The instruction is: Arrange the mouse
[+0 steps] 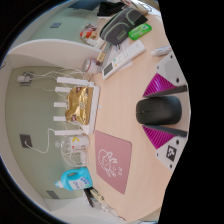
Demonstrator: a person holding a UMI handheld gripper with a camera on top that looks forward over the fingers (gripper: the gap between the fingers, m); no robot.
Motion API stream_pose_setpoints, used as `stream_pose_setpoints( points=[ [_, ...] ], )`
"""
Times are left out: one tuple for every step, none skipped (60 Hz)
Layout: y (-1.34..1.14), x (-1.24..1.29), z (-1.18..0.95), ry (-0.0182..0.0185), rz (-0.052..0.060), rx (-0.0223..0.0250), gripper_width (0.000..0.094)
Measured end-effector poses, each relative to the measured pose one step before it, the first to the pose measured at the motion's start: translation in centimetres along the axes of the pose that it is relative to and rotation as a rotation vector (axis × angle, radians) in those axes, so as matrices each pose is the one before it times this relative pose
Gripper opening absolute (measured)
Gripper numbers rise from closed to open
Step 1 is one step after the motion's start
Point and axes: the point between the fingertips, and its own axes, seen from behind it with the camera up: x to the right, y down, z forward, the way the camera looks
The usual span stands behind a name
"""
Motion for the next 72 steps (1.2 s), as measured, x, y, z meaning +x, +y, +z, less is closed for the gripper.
stream_pose_setpoints(
  points=[
    [-0.013,-0.096,0.017,0.00053,-0.0036,-0.00048,0.0480],
    [0.003,0.016,-0.003,0.00705,-0.0044,0.00225,0.0482],
    [-0.013,0.027,0.022,0.01002,-0.0046,0.00067,0.0478],
    [0.008,-0.041,-0.015,0.00848,-0.0028,0.00038,0.0467],
    [0.018,-0.010,-0.011,0.00805,-0.0018,0.00037,0.0463],
    [-0.011,0.000,-0.003,0.00742,-0.0005,0.00054,0.0452],
    [0.034,-0.016,-0.016,0.00612,0.0003,-0.00153,0.0446],
    [0.010,0.003,-0.012,0.00557,-0.0003,-0.00126,0.0435],
    [0.001,0.016,-0.024,0.00565,0.0001,-0.00150,0.0425],
    [0.004,0.009,-0.006,0.00492,0.0003,-0.00214,0.0413],
    [0.037,0.079,-0.027,0.00324,0.0015,-0.00365,0.0406],
    [0.012,0.039,-0.031,0.00694,0.0022,-0.00378,0.0401],
    [-0.033,-0.046,-0.025,0.00870,0.0021,-0.00278,0.0385],
    [0.004,0.062,-0.026,0.00913,0.0025,-0.00362,0.0377],
    [0.016,0.106,-0.033,0.01080,0.0011,-0.00464,0.0367],
    [0.025,0.135,-0.032,0.01351,0.0006,-0.00561,0.0354],
    [0.000,0.271,-0.071,0.01291,-0.0008,-0.00529,0.0350],
    [0.017,0.288,-0.075,0.02044,-0.0036,-0.00836,0.0351],
    [-0.117,0.351,-0.137,0.02289,-0.0039,-0.00542,0.0351],
    [-0.309,0.211,-0.201,0.01853,-0.0001,0.00203,0.0340],
    [-0.390,0.116,-0.212,0.01161,0.0039,0.00404,0.0340],
    [-0.440,0.101,-0.253,0.00882,0.0062,0.00380,0.0339],
    [-0.593,0.224,-0.317,0.01164,0.0092,0.00602,0.0338],
    [-0.791,0.319,-0.363,0.01557,0.0124,0.01178,0.0338],
    [-0.920,0.222,-0.412,0.01295,0.0118,0.01369,0.0338],
    [-0.958,0.079,-0.415,0.00664,0.0092,0.01273,0.0339],
    [-1.104,0.179,-0.395,0.00244,0.0073,0.01177,0.0339],
    [-1.168,0.152,-0.508,0.00834,0.0123,0.01828,0.0340],
    [-1.378,0.155,-0.452,0.01068,0.0139,0.02333,0.0339],
    [-1.356,0.000,-0.401,0.00658,0.0101,0.02050,0.0340],
    [-1.322,-0.150,-0.387,0.00080,0.0058,0.01672,0.0338],
    [-1.426,-0.197,-0.361,0.00017,0.0055,0.01753,0.0338],
    [-1.575,-0.189,-0.340,0.00148,0.0072,0.02207,0.0339],
    [-1.623,-0.243,-0.304,0.00081,0.0067,0.02529,0.0339],
    [-1.576,-0.371,-0.265,-0.00298,0.0034,0.02433,0.0340],
    [-1.484,-0.508,-0.201,-0.00525,-0.0001,0.02169,0.0339],
    [-1.647,-0.664,0.019,0.00147,0.0002,0.01789,0.0340],
    [-1.232,-0.398,-0.097,-0.00631,-0.0023,0.02013,0.0339],
    [-1.237,-0.631,-0.002,-0.00516,-0.0001,0.02103,0.0339],
    [-1.102,-0.778,0.024,-0.00869,0.0004,0.01789,0.0340],
    [-0.917,-0.901,0.128,-0.01197,0.0021,0.01448,0.0340],
    [-0.751,-1.004,0.217,-0.01397,0.0032,0.01096,0.0341],
    [-0.511,-1.087,0.311,-0.01564,0.0039,0.00674,0.0340],
    [-0.338,-1.099,0.382,-0.01601,0.0047,0.00395,0.0339],
    [-0.185,-1.098,0.431,-0.01534,0.0041,0.00153,0.0338],
    [-0.040,-1.307,0.535,-0.00752,0.0043,0.00609,0.0338],
    [-0.059,-0.860,0.655,-0.01751,-0.0036,-0.01297,0.0338],
    [0.374,-1.041,0.633,-0.01554,-0.0054,-0.01024,0.0337],
    [0.566,-1.092,0.719,-0.01463,-0.0046,-0.01170,0.0338],
    [0.737,-1.078,0.803,-0.01437,-0.0033,-0.01410,0.0337],
    [0.838,-1.017,0.846,-0.01348,-0.0019,-0.01606,0.0338],
    [0.980,-0.962,0.896,-0.01300,-0.0004,-0.01898,0.0337],
    [1.119,-0.931,0.921,-0.01336,-0.0006,-0.02297,0.0337],
    [1.187,-0.880,0.926,-0.01296,-0.0004,-0.02629,0.0337],
    [1.652,-1.148,1.001,-0.00639,0.0043,-0.00806,0.0337],
    [0.908,-0.388,0.842,-0.00925,0.0024,-0.03165,0.0336],
    [0.990,-0.590,0.809,-0.00277,0.0018,-0.02509,0.0336],
    [1.025,-0.437,0.809,-0.00436,-0.0002,-0.02122,0.0335],
    [0.943,-0.439,0.767,-0.00508,-0.0002,-0.01959,0.0335],
    [0.872,-0.384,0.689,-0.00426,0.0029,-0.01713,0.0336],
    [0.810,-0.321,0.625,-0.00243,0.0046,-0.01708,0.0337],
    [0.806,-0.281,0.582,-0.00184,0.0018,-0.01741,0.0338],
    [0.770,-0.330,0.535,-0.00306,-0.0007,-0.01799,0.0338],
    [0.645,-0.298,0.488,-0.00331,-0.0008,-0.01445,0.0339],
    [0.545,-0.239,0.461,-0.00181,-0.0002,-0.01076,0.0341],
    [0.541,0.015,0.513,-0.00056,-0.0011,-0.00497,0.0343],
    [0.504,-0.171,0.380,0.00328,-0.0017,-0.01084,0.0345],
    [0.556,-0.107,0.433,0.00099,-0.0028,-0.01158,0.0361],
    [0.422,-0.119,0.299,0.00103,-0.0010,-0.01049,0.0373],
    [0.345,-0.116,0.265,0.00000,0.0009,-0.00819,0.0387],
    [0.318,-0.074,0.245,-0.00013,0.0021,-0.00648,0.0398],
    [0.324,-0.085,0.171,-0.00050,0.0035,-0.00740,0.0407]
  ],
)
